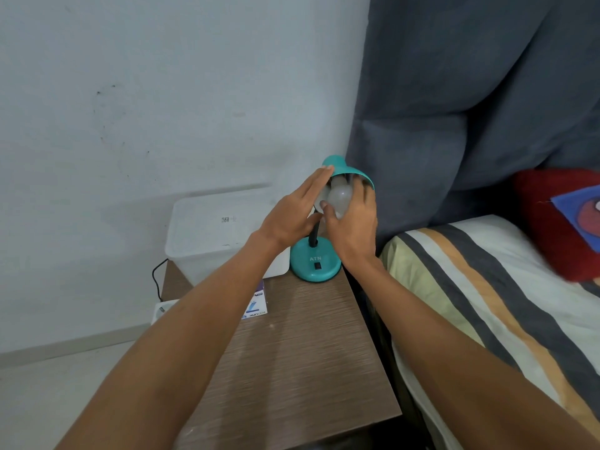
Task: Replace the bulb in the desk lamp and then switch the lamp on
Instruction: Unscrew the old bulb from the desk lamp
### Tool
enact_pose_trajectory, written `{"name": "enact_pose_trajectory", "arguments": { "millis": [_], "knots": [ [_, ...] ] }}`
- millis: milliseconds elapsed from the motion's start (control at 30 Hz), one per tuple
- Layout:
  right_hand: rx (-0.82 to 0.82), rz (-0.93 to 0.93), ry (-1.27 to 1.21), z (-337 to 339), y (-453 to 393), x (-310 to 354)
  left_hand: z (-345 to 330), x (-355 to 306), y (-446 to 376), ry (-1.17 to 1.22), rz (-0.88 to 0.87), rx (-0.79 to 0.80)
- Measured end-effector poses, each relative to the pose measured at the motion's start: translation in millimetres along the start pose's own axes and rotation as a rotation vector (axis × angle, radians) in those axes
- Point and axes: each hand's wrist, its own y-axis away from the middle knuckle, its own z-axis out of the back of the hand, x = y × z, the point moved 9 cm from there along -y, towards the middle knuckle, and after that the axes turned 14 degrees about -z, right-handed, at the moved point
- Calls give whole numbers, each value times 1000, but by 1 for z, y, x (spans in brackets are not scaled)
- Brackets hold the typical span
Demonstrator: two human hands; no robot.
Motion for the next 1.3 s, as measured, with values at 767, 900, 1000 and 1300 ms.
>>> {"name": "enact_pose_trajectory", "arguments": {
  "millis": [767,900,1000,1300],
  "knots": [
    [51,76,152,-3,-7,-1,1,3,2,-17,12,39],
    [34,224,265,-3,-1,8,2,1,2,-21,11,27],
    [19,121,145,0,-2,1,1,2,1,-24,1,30],
    [21,165,186,-2,1,7,4,0,1,-13,11,19]
  ]
}}
